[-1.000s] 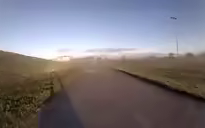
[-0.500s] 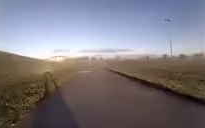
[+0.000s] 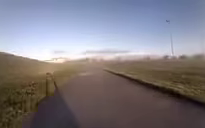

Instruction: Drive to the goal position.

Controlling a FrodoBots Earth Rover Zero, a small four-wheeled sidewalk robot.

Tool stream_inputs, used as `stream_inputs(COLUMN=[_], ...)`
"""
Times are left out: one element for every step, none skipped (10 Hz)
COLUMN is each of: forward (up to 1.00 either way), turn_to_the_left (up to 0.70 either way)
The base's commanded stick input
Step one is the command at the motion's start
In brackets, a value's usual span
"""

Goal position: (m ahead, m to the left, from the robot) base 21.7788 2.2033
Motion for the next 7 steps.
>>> stream_inputs(forward=[0.70, 0.70, 0.70, 0.70, 0.70, 0.70, 0.70], turn_to_the_left=[0.00, 0.00, 0.00, 0.00, 0.00, 0.00, 0.00])
